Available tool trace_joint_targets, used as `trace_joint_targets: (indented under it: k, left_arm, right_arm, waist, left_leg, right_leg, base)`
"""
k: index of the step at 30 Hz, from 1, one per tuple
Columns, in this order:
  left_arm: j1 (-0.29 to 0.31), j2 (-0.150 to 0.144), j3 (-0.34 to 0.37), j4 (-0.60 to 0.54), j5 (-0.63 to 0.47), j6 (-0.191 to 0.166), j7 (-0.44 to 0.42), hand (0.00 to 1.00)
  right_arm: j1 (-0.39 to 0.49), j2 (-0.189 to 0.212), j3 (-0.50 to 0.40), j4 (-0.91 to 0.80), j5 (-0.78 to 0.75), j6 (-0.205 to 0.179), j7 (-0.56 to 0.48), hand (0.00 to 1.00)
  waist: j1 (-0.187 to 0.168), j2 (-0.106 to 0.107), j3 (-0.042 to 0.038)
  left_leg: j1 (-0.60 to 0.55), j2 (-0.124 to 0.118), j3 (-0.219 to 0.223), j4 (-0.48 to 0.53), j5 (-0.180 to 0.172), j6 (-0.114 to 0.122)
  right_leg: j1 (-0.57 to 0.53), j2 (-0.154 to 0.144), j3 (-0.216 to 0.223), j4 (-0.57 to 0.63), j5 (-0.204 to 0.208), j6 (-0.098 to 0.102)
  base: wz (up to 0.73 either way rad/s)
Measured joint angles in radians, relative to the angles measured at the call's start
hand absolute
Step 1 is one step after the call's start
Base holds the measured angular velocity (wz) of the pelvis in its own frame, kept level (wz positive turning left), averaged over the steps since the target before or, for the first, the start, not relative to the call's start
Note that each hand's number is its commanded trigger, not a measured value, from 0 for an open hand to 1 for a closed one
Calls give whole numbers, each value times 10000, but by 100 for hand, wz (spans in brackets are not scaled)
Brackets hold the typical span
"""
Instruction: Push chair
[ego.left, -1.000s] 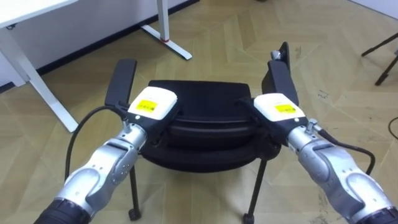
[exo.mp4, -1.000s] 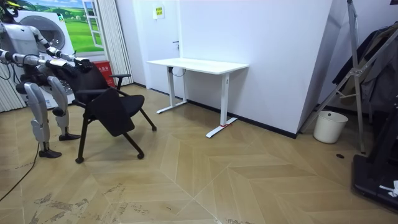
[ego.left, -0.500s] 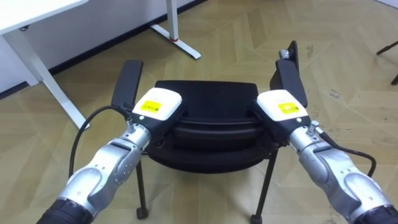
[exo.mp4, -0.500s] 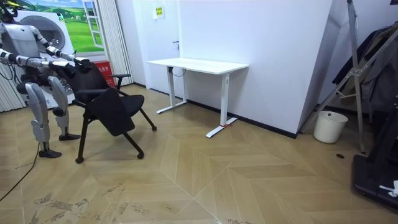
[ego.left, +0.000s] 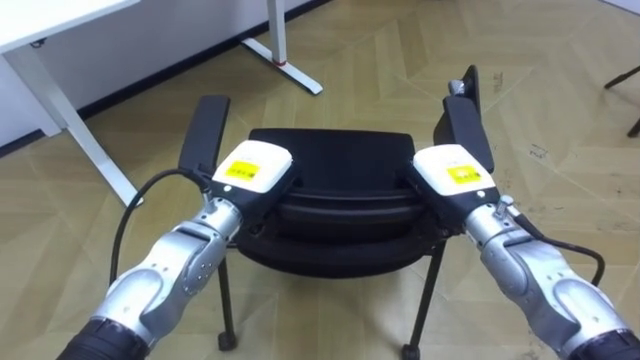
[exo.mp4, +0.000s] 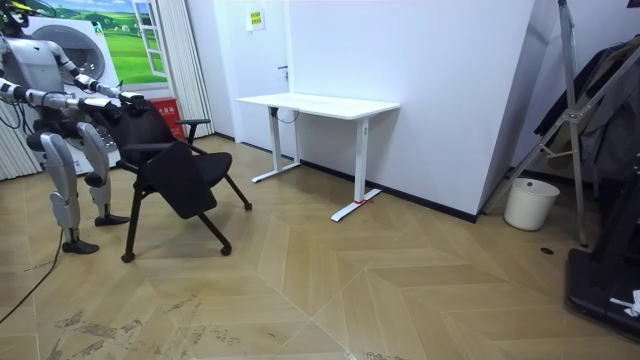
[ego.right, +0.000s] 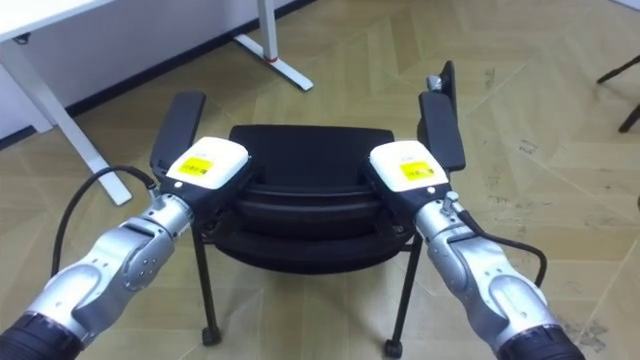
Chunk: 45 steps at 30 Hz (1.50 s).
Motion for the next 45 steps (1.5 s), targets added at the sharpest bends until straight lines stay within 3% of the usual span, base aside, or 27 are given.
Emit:
trace_joint_targets:
  k: [4, 7, 10, 12, 13, 16, 17, 19, 21, 22, 23, 25, 27, 29, 31, 32, 34, 36, 37, 38, 39, 40, 42, 45]
  left_arm:
    - [-56, -20, -17, 110, 4, -69, -1, 100]
    - [-181, -1, -15, 334, 11, -228, 61, 100]
    - [-478, 76, 1, 659, 19, -369, 103, 100]
    - [-824, 51, 9, 1174, 28, -532, 95, 100]
    - [-905, 32, -15, 1317, 29, -573, 98, 100]
    - [-1017, -125, -74, 1702, 3, -638, 107, 100]
    - [-1007, -245, -79, 1849, 3, -642, 88, 100]
    - [-919, -308, -85, 1889, -20, -654, 51, 100]
    - [-688, -334, -86, 1928, -120, -662, 119, 100]
    - [-640, -329, -100, 1977, -157, -672, 167, 100]
    - [-627, -363, -144, 1999, -292, -674, 209, 100]
    - [-626, -463, -164, 2151, -465, -673, 377, 100]
    - [-632, -503, -162, 2150, -498, -671, 407, 100]
    - [-705, -489, -163, 2106, -498, -690, 416, 100]
    - [-861, -446, -161, 2067, -516, -704, 388, 100]
    - [-995, -374, -162, 2026, -568, -719, 353, 100]
    - [-1219, -239, -164, 1937, -674, -743, 232, 100]
    - [-1494, -153, -142, 1960, -702, -750, 191, 100]
    - [-1555, -98, -144, 1945, -735, -785, 208, 100]
    - [-1732, -49, -150, 1966, -787, -828, 245, 100]
    - [-2015, -52, -148, 2100, -788, -823, 328, 100]
    - [-2167, -70, -142, 2198, -788, -808, 383, 100]
    - [-2733, -233, -188, 2819, -799, -875, 546, 100]
    - [-3289, -252, -421, 3339, -875, -1033, 760, 100]
  right_arm:
    - [-2, 1, 13, 200, 27, -73, -11, 100]
    - [-218, 66, 12, 645, 52, -354, -164, 100]
    - [-506, 255, 8, 1126, 83, -527, -242, 100]
    - [-589, 466, -9, 1513, 96, -549, -471, 100]
    - [-592, 485, -5, 1583, 106, -559, -494, 100]
    - [-532, 481, 4, 1697, 111, -582, -525, 100]
    - [-504, 477, 4, 1820, 111, -623, -526, 100]
    - [-436, 437, 5, 1868, 113, -670, -519, 100]
    - [-348, 416, 125, 1875, 122, -696, -521, 100]
    - [-348, 397, 164, 1875, 121, -702, -522, 100]
    - [-360, 274, 211, 1833, 118, -741, -538, 100]
    - [-467, 136, 262, 1850, 91, -801, -612, 100]
    - [-513, 25, 335, 1832, 88, -811, -706, 100]
    - [-515, -15, 338, 1838, 122, -825, -846, 100]
    - [-596, -27, 330, 1864, 131, -826, -1027, 100]
    - [-657, -29, 327, 1873, 138, -819, -1146, 100]
    - [-820, -35, 325, 1877, 215, -805, -1209, 100]
    - [-1035, 1, 321, 1893, 249, -699, -1278, 100]
    - [-1082, 8, 322, 1893, 256, -689, -1334, 100]
    - [-1169, 4, 334, 1891, 345, -648, -1463, 100]
    - [-1386, 1, 332, 1916, 374, -547, -1515, 100]
    - [-1527, 18, 332, 1960, 374, -487, -1525, 100]
    - [-1841, 10, 334, 2254, 429, -449, -1630, 100]
    - [-2084, 48, 337, 2598, 539, -455, -1885, 100]
  waist:
    - [-13, -97, 55]
    - [-10, -172, 106]
    - [0, -322, 202]
    - [-25, -331, 220]
    - [-63, -341, 219]
    - [-217, -304, 240]
    - [-245, -232, 255]
    - [-232, -136, 298]
    - [-81, -202, 303]
    - [-94, -203, 301]
    - [-162, -133, 259]
    - [-32, 2, 250]
    - [312, 100, 229]
    - [423, 92, 215]
    - [519, 122, 189]
    - [568, 148, 181]
    - [586, 43, 120]
    - [818, -147, 53]
    - [843, -170, 51]
    - [906, -423, 40]
    - [942, -564, 116]
    - [952, -560, 176]
    - [930, -472, 260]
    - [899, -364, 327]
  left_leg:
    - [49, 16, -69, 54, 0, 0]
    - [29, 42, -69, 261, -4, -5]
    - [-313, 214, -99, 951, -122, -169]
    - [-946, 551, -166, 2228, -390, -320]
    - [-1098, 593, -206, 2554, -402, -331]
    - [-1772, 896, -155, 4154, -394, -324]
    - [-2014, 1137, -35, 4889, -379, -305]
    - [-2407, 1490, 21, 5978, -185, -169]
    - [-3183, 1734, -16, 7322, 879, 8]
    - [-3374, 1721, -63, 7512, 941, 54]
    - [-3766, 1488, -39, 7413, 785, 199]
    - [-4223, 1032, 342, 6678, 723, 293]
    - [-4426, 515, 898, 4576, 807, 217]
    - [-4497, 177, 1012, 3150, 902, 250]
    - [-4547, 167, 982, 2396, 959, 271]
    - [-4618, 188, 909, 2283, 1087, 462]
    - [-4647, 194, 901, 2230, 1278, 426]
    - [-4609, 150, 1300, 2478, 1762, 820]
    - [-4564, 66, 1403, 2605, 1755, 875]
    - [-4509, -208, 1577, 2946, 1487, 1250]
    - [-4539, -458, 1522, 3370, 1143, 1441]
    - [-4572, -526, 1497, 3591, 943, 1486]
    - [-4594, -537, 1497, 4206, 365, 1589]
    - [-4517, -541, 1382, 4523, -263, 1662]
  right_leg:
    - [140, 3, -135, -2, -3, -2]
    - [193, 2, -139, 28, -28, -43]
    - [161, 110, -236, 180, -130, -179]
    - [144, 352, -497, 488, -332, -380]
    - [144, 368, -598, 619, -429, -427]
    - [71, 431, -1012, 1463, -1144, -639]
    - [131, 511, -1166, 1828, -1444, -741]
    - [141, 560, -1238, 2402, -1871, -933]
    - [291, 599, -1279, 2825, -2155, -1195]
    - [317, 601, -1315, 2853, -2196, -1257]
    - [300, 598, -1402, 2900, -2268, -1320]
    - [219, 578, -1378, 3033, -2328, -1413]
    - [89, 570, -1225, 3232, -2553, -1461]
    - [93, 597, -1201, 3328, -2764, -1366]
    - [60, 696, -1072, 3362, -2857, -1412]
    - [-4, 695, -1016, 3372, -3041, -1347]
    - [-27, 665, -834, 3368, -3222, -1228]
    - [33, 344, -523, 3430, -3437, -1074]
    - [83, 189, -478, 3521, -3523, -910]
    - [49, -195, -436, 3932, -3773, -661]
    - [-201, -513, -549, 4923, -3865, -499]
    - [-445, -708, -628, 5567, -3748, -375]
    - [-1144, -1112, -603, 7389, -2748, -219]
    - [-1407, -1225, -594, 8025, -1660, -106]
  base:
    - [6]
    - [0]
    - [11]
    - [30]
    - [46]
    - [50]
    - [38]
    - [19]
    - [4]
    - [22]
    - [11]
    - [-21]
    - [-45]
    - [-16]
    - [-13]
    - [-16]
    - [-17]
    - [-40]
    - [-38]
    - [-26]
    - [-23]
    - [-17]
    - [0]
    - [4]
